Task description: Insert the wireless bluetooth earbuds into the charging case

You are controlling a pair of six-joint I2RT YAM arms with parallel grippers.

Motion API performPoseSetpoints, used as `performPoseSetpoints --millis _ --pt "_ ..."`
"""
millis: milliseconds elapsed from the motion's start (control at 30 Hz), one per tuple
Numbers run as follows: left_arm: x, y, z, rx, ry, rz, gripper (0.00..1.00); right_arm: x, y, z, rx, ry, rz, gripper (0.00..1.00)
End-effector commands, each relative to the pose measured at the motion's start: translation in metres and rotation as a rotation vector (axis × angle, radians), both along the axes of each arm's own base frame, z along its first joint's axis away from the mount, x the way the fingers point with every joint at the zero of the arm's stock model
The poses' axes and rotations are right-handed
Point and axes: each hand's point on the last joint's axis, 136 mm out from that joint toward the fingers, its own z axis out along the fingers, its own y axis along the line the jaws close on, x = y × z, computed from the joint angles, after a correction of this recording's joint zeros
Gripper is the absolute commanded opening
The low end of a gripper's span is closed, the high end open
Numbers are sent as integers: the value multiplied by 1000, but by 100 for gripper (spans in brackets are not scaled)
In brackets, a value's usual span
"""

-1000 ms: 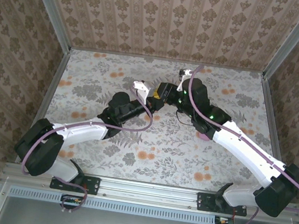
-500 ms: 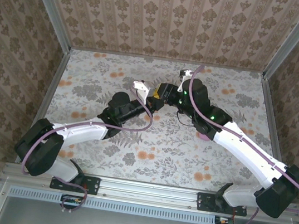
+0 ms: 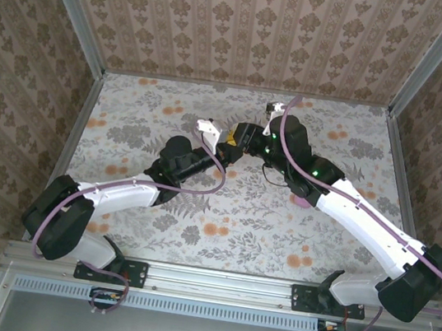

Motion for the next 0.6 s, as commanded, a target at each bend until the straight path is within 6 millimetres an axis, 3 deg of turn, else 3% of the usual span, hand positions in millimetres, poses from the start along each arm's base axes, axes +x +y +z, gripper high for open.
performPoseSetpoints --millis 0,400,567 --pt "-2 2 36 -82 -76 -3 24 -5 -8 6 -48 -3 -15 35" --pt "-3 1 37 -84 -78 -7 24 -5 -4 1 -87 33 13 40" --pt "-3 1 35 -74 -77 -10 24 -8 1 14 -55 9 40 43"
